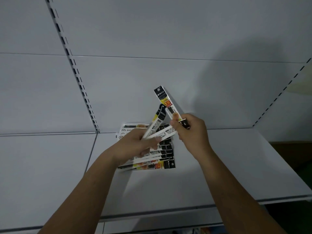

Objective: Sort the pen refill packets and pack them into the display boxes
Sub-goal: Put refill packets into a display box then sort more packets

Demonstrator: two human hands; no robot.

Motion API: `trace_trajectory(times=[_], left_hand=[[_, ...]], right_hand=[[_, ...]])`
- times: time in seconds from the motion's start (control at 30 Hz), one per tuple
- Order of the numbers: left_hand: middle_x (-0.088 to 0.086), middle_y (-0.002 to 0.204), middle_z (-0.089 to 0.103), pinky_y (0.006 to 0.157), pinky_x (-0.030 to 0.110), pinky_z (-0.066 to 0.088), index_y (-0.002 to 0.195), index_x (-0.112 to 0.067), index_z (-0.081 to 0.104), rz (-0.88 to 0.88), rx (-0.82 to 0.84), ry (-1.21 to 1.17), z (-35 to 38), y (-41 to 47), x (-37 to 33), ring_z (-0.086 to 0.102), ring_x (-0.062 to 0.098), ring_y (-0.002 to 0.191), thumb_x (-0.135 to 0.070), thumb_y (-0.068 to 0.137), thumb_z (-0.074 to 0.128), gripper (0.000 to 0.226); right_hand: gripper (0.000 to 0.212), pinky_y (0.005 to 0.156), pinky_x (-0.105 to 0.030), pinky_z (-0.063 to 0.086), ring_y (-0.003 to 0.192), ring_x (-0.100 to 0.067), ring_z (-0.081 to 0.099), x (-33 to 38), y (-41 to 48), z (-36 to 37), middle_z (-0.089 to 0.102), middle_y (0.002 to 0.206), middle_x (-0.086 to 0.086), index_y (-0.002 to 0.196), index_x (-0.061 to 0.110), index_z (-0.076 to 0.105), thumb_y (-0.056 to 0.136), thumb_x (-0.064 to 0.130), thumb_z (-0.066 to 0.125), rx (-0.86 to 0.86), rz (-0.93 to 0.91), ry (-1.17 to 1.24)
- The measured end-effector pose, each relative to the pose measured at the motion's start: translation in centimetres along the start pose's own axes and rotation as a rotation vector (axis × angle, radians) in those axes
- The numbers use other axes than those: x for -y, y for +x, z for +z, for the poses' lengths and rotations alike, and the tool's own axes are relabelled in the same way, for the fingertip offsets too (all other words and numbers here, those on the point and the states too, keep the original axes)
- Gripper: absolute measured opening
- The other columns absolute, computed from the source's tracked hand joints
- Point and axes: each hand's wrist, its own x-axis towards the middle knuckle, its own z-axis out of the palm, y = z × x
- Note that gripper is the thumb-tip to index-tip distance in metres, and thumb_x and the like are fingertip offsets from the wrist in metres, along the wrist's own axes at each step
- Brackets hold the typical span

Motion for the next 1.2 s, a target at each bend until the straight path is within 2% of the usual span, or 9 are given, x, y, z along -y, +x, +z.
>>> trace_trajectory(times=[0.23,0.4,0.47,0.57,0.67,0.77,0.93,1.1,1.2], left_hand=[[0.008,0.085,0.062,0.064,0.036,0.040,0.118,-0.006,0.064,0.052,-0.003,-0.192,0.1,0.1,1.0,0.048,0.020,0.061,-0.025,0.109,0.053,0.024],[0.012,0.084,0.057,0.062,0.037,0.047,0.118,-0.011,0.057,0.059,-0.104,-0.495,0.4,0.6,0.1,0.048,0.021,0.060,0.007,0.101,0.044,0.028],[0.009,0.082,0.055,0.059,0.036,0.042,0.118,-0.015,0.060,0.067,-0.174,-0.526,0.9,1.0,-0.6,0.046,0.020,0.060,0.003,0.102,0.047,0.027],[0.010,0.087,0.059,0.057,0.035,0.043,0.122,-0.019,0.064,0.092,-0.247,-0.456,1.8,1.3,-1.0,0.052,0.023,0.065,-0.031,0.105,0.060,0.021],[0.005,0.110,0.076,0.081,0.042,0.059,0.125,-0.025,0.067,0.126,-0.266,-0.368,2.7,1.3,-1.1,0.073,0.026,0.096,-0.041,0.102,0.063,0.029],[0.002,0.116,0.077,0.098,0.043,0.057,0.128,-0.023,0.067,0.142,-0.287,-0.421,3.5,1.3,-1.2,0.073,0.021,0.112,-0.033,0.106,0.058,0.026],[-0.001,0.093,0.079,0.081,0.036,0.061,0.108,-0.025,0.071,0.142,-0.411,-0.266,3.7,1.1,-1.4,0.076,0.019,0.092,-0.035,0.109,0.050,0.024],[0.004,0.093,0.074,0.064,0.037,0.062,0.115,-0.023,0.065,0.255,-0.489,-0.160,2.6,0.8,-1.2,0.072,0.023,0.077,-0.033,0.110,0.048,0.020],[-0.004,0.083,0.062,0.060,0.035,0.048,0.105,-0.040,0.058,0.307,-0.563,-0.058,0.8,0.6,-0.1,0.056,0.015,0.065,-0.038,0.109,0.048,0.010]], right_hand=[[0.026,0.051,-0.034,0.042,0.055,-0.022,0.048,-0.4,-0.6,0.3,0.068,0.075,-0.004,0.097,0.011,0.070,0.108,0.028,0.054,0.013,0.194,0.197],[0.018,0.062,-0.038,0.053,0.063,-0.020,0.063,0.2,-1.6,0.5,0.073,0.085,-0.012,0.102,0.018,0.072,0.106,0.028,0.058,0.077,0.224,0.233],[0.016,0.066,-0.031,0.053,0.074,-0.014,0.070,0.5,-1.9,0.9,0.078,0.086,-0.003,0.105,0.023,0.072,0.105,0.031,0.058,0.111,0.233,0.207],[0.013,0.072,-0.030,0.058,0.087,-0.016,0.076,1.1,-2.5,1.6,0.080,0.094,-0.003,0.108,0.021,0.074,0.104,0.025,0.062,0.180,0.225,0.287],[0.016,0.087,-0.038,0.061,0.095,-0.020,0.076,1.2,-2.7,2.3,0.079,0.099,-0.003,0.112,0.020,0.076,0.101,0.016,0.067,0.251,0.150,0.257],[0.018,0.073,-0.033,0.061,0.080,-0.017,0.074,1.2,-2.9,3.0,0.079,0.092,-0.004,0.113,0.020,0.077,0.098,0.013,0.070,0.292,0.105,0.166],[0.018,0.065,-0.023,0.056,0.068,-0.014,0.073,1.0,-2.7,3.7,0.076,0.077,-0.004,0.095,0.015,0.073,0.086,0.000,0.077,0.172,0.099,0.140],[0.013,0.072,-0.028,0.060,0.077,-0.022,0.072,0.3,-2.6,4.1,0.072,0.080,-0.006,0.096,0.018,0.070,0.089,0.020,0.081,0.143,0.011,0.089],[0.005,0.068,-0.017,0.052,0.079,-0.009,0.068,-0.7,-2.4,3.7,0.071,0.084,0.006,0.101,0.026,0.071,0.098,0.030,0.071,0.186,-0.047,-0.087]])
